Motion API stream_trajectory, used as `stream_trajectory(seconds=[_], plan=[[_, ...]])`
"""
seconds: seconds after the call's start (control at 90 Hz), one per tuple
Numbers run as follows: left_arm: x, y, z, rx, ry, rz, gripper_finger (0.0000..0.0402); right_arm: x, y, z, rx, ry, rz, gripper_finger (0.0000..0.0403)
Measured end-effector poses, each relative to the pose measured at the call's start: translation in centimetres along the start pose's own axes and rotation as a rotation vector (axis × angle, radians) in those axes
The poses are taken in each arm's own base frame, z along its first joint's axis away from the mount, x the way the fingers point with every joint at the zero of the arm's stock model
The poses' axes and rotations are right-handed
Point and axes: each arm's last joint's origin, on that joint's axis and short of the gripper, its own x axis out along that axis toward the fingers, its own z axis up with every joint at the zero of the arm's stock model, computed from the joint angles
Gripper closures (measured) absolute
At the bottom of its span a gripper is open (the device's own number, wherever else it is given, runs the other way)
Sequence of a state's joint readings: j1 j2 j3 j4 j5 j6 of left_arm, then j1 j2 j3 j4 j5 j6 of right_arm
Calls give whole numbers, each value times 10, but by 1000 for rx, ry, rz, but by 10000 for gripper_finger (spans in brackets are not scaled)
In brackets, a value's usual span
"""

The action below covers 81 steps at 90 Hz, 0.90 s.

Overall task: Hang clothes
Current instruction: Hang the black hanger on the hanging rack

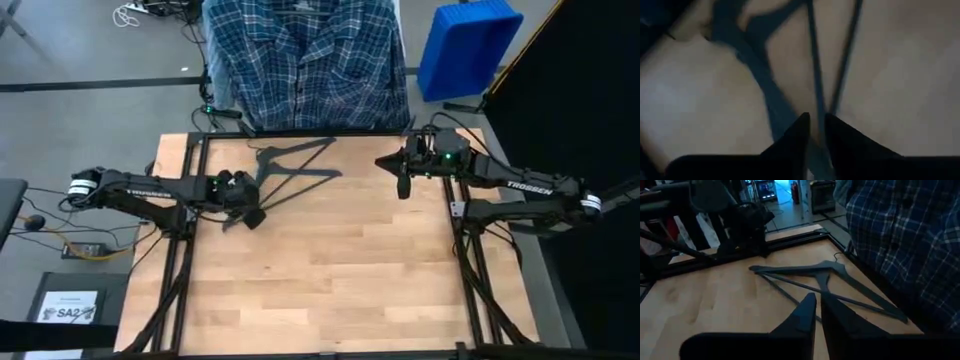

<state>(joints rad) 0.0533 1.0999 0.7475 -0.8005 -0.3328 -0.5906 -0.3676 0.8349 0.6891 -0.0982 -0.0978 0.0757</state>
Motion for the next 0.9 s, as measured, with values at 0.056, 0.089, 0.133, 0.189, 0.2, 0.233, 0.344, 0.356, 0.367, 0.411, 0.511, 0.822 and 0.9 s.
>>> stream_trajectory(seconds=[0.056, 0.089, 0.133, 0.189, 0.2, 0.233, 0.344, 0.356, 0.367, 0.411, 0.511, 0.822, 0.9], plan=[[2, 1, 1, -12, 17, -22, 303, 0, 0, 0, 0, 0, 0, 402], [2, 2, 2, -13, 23, -21, 286, 0, 0, 0, 0, -3, 1, 401], [3, 4, 2, -16, 32, -11, 263, 0, 0, 1, -1, -12, 1, 399], [4, 7, 3, -30, 35, -2, 238, 0, 0, 3, -3, -27, 2, 396], [4, 7, 3, -34, 35, 0, 233, 0, 0, 3, -3, -28, 3, 396], [5, 9, 5, -49, 32, 5, 219, 0, 0, 3, -3, -32, 3, 394], [8, 17, 9, -99, 36, 30, 183, 1, 1, 8, -8, -82, 7, 389], [9, 17, 9, -103, 37, 33, 181, 1, 1, 8, -8, -85, 8, 389], [10, 18, 10, -107, 39, 36, 179, 0, 1, 9, -9, -88, 8, 389], [13, 21, 11, -121, 49, 51, 172, 1, 1, 10, -10, -99, 9, 387], [24, 26, 15, -155, 88, 77, 164, 0, 1, 11, -11, -114, 10, 386], [71, 29, 19, -206, 244, 155, 163, 1, 1, 13, 19, -136, 17, 398], [80, 31, 19, -213, 272, 176, 163, 1, 1, 13, 26, -132, 24, 401]])
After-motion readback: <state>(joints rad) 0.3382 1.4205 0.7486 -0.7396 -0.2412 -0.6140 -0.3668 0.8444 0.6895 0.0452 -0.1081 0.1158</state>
